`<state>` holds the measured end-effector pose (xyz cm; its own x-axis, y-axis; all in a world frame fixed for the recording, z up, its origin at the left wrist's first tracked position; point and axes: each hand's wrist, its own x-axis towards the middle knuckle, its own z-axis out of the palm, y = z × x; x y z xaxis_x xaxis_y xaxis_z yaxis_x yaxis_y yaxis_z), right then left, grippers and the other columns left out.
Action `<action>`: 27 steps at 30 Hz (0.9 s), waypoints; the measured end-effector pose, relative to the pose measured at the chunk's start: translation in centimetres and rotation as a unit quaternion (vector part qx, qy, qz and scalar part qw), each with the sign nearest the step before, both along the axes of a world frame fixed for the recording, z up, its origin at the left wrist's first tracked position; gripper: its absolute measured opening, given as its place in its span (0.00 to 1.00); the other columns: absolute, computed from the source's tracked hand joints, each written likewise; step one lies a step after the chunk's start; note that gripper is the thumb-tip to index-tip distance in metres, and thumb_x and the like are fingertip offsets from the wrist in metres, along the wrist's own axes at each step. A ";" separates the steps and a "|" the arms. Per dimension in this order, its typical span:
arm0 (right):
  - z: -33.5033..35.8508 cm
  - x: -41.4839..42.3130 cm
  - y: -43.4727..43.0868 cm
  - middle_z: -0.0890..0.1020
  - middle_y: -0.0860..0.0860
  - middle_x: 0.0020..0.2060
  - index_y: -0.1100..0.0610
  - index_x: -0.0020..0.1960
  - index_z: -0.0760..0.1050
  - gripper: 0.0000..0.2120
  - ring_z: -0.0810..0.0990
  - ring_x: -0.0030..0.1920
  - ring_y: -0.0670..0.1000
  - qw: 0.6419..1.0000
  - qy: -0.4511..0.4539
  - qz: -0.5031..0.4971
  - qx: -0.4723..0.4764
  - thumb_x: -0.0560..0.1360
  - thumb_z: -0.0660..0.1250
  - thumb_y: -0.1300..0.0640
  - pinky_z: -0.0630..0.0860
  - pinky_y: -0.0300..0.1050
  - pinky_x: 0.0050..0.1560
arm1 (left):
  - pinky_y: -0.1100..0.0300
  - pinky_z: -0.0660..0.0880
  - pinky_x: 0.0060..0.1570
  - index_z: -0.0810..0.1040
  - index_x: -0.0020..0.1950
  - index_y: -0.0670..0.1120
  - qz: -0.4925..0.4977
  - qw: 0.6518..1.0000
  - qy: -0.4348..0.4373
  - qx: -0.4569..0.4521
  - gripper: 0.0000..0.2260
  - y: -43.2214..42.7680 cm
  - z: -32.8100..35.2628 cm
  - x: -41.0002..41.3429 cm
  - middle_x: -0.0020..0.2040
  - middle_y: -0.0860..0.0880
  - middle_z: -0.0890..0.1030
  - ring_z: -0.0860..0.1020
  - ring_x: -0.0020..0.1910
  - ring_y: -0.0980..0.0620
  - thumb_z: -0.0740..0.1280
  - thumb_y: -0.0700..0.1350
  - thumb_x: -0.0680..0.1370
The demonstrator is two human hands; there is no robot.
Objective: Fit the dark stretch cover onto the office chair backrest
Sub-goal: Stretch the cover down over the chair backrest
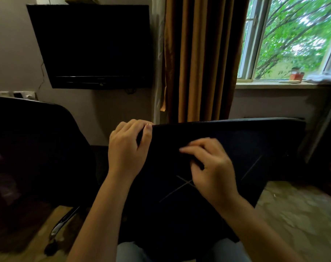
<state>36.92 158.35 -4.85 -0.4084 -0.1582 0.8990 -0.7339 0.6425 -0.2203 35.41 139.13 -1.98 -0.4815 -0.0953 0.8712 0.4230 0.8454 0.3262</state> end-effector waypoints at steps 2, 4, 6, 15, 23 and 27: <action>2.1 0.4 0.1 0.79 0.53 0.47 0.60 0.50 0.82 0.14 0.76 0.49 0.50 0.999 0.044 -0.008 -0.026 0.67 0.71 0.72 0.74 0.38 0.52 | 0.58 0.67 0.44 0.80 0.50 0.47 0.000 1.000 -0.002 0.001 0.18 0.0 0.0 0.0 0.43 0.56 0.78 0.69 0.42 0.60 0.53 0.52 0.81; 2.8 0.0 0.2 0.79 0.53 0.46 0.60 0.50 0.82 0.13 0.76 0.50 0.50 0.996 0.070 -0.027 -0.037 0.68 0.71 0.72 0.73 0.36 0.53 | 0.58 0.67 0.44 0.80 0.50 0.48 0.001 1.000 -0.003 0.002 0.18 -0.1 0.1 0.0 0.43 0.55 0.79 0.70 0.42 0.60 0.52 0.52 0.81; 1.8 -0.7 0.2 0.79 0.53 0.46 0.60 0.48 0.82 0.12 0.76 0.49 0.50 0.996 0.069 -0.049 -0.034 0.68 0.71 0.72 0.71 0.34 0.53 | 0.58 0.68 0.44 0.80 0.50 0.48 -0.001 1.000 0.000 0.003 0.18 -0.1 0.1 -0.2 0.43 0.55 0.79 0.70 0.42 0.59 0.52 0.52 0.81; -6.0 -2.6 1.4 0.80 0.47 0.42 0.54 0.41 0.83 0.20 0.73 0.47 0.46 0.992 -0.083 -0.082 0.047 0.58 0.74 0.76 0.78 0.41 0.34 | 0.58 0.67 0.44 0.80 0.50 0.47 -0.006 1.000 -0.004 -0.007 0.16 -0.2 0.2 -0.2 0.43 0.57 0.78 0.70 0.43 0.60 0.53 0.51 0.81; 1.4 -0.3 3.3 0.79 0.53 0.44 0.60 0.46 0.83 0.15 0.75 0.48 0.50 0.996 0.046 -0.078 -0.021 0.64 0.70 0.76 0.70 0.31 0.49 | 0.56 0.64 0.44 0.71 0.39 0.51 0.071 0.992 -0.066 -0.083 0.14 1.4 2.4 0.5 0.31 0.57 0.70 0.68 0.35 0.56 0.54 0.53 0.81; 3.7 -0.8 3.1 0.79 0.53 0.44 0.60 0.47 0.82 0.12 0.75 0.49 0.49 0.992 0.082 -0.096 -0.018 0.68 0.69 0.73 0.70 0.31 0.51 | 0.57 0.64 0.43 0.70 0.40 0.50 0.120 0.984 -0.078 -0.101 0.13 4.2 4.0 0.1 0.34 0.54 0.71 0.69 0.36 0.54 0.55 0.53 0.81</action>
<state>36.11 161.44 -1.12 -0.2747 -0.0573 0.9598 -0.6263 0.7681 -0.1334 35.47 143.33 2.05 -0.5955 -0.0550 0.8015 0.1607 0.9693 0.1860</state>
